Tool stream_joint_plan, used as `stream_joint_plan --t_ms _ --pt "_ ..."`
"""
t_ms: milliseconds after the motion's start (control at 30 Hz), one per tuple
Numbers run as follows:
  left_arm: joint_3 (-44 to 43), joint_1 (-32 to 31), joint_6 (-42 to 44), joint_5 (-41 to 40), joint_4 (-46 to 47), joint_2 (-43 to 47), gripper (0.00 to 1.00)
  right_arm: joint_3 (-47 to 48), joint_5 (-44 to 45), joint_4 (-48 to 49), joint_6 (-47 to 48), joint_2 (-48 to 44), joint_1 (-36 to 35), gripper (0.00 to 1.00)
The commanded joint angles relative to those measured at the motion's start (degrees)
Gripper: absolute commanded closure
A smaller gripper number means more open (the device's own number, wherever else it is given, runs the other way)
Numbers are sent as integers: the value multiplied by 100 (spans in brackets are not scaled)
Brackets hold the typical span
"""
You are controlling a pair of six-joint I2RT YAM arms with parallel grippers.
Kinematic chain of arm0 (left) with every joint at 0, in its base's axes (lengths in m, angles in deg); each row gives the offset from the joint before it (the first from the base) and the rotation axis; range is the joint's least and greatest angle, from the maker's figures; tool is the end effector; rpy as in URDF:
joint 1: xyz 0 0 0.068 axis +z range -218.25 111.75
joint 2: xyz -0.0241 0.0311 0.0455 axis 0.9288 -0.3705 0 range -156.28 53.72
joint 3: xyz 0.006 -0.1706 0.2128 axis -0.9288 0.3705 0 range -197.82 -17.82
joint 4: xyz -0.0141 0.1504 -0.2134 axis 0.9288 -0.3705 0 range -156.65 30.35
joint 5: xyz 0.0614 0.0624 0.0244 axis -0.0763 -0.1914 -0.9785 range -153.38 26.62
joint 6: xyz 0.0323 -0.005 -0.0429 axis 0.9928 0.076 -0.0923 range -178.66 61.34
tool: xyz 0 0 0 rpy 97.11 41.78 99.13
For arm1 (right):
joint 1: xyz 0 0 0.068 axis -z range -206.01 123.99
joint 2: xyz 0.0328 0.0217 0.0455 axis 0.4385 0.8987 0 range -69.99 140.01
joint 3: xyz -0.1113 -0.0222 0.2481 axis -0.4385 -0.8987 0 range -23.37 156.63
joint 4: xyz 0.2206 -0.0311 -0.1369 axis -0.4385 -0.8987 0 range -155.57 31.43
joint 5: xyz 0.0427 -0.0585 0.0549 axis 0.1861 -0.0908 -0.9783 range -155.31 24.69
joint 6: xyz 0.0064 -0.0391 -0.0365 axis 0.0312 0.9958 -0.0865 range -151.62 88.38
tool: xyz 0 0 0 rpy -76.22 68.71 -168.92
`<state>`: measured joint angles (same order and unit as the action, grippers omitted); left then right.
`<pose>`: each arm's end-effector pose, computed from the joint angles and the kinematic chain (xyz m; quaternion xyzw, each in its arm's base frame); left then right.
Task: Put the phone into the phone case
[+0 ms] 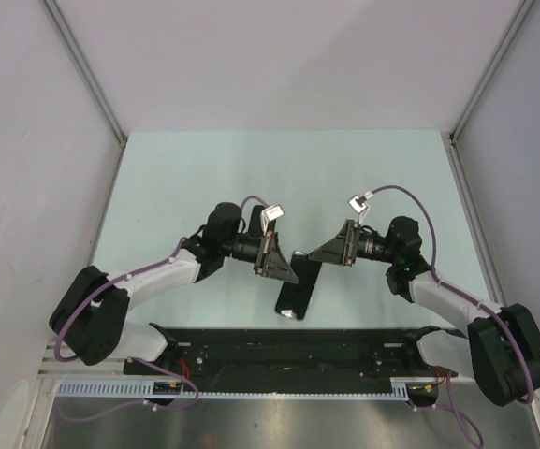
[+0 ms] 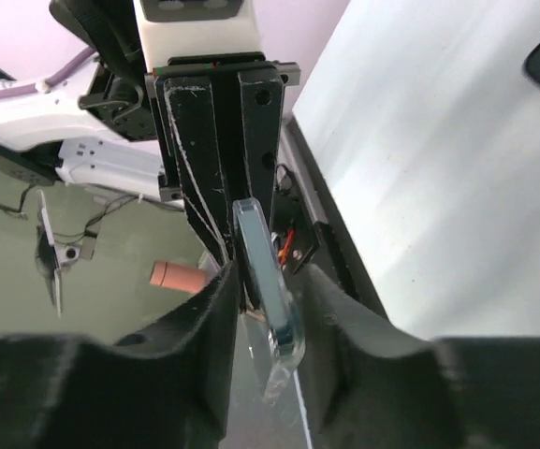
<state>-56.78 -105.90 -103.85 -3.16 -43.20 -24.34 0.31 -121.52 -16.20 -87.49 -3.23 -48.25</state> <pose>0.2012 -0.1942 0.2285 0.2302 0.7366 -0.6304 0.0835 0.2013 0.1143 0.2314 -0.1353 0.6965 0.6508 0.2702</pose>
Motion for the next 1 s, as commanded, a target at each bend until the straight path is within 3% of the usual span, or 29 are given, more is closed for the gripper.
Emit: stream_joint_plan --t_ms 0,67,100,133,300,433,467,600,767,967 --pt "-733 353 711 -449 -1225 37 100 251 381 -807 147 -759 456 38" --pt "-1051 573 1290 -686 -2036 -85 100 260 531 -1554 445 -1427 615 17" --pt "-1305 792 1406 -792 -2519 -139 100 295 601 -1826 611 -1621 642 1" --pt "-1412 899 1503 -828 -2698 -183 100 312 776 -2351 752 -1831 685 0" --pt "-1964 1679 1916 -1599 -3480 -297 100 339 953 -3138 1158 -2343 756 0" --pt "-2703 2392 2356 -3643 -4561 -595 100 339 927 -3340 1246 -2291 774 0" --pt "-2800 2559 2392 -3719 -4624 -683 100 339 910 -3332 1263 -2282 800 0" --pt "-3641 3438 2751 -3210 -4878 -1456 100 330 892 -3437 1334 -2238 870 0" --pt "-4497 3554 3577 -3010 -5572 -2728 100 339 787 -3560 1343 -2229 967 0" --pt "-4840 3554 3710 -2209 -5600 -3661 100 339 795 -3569 1360 -2316 1064 0"
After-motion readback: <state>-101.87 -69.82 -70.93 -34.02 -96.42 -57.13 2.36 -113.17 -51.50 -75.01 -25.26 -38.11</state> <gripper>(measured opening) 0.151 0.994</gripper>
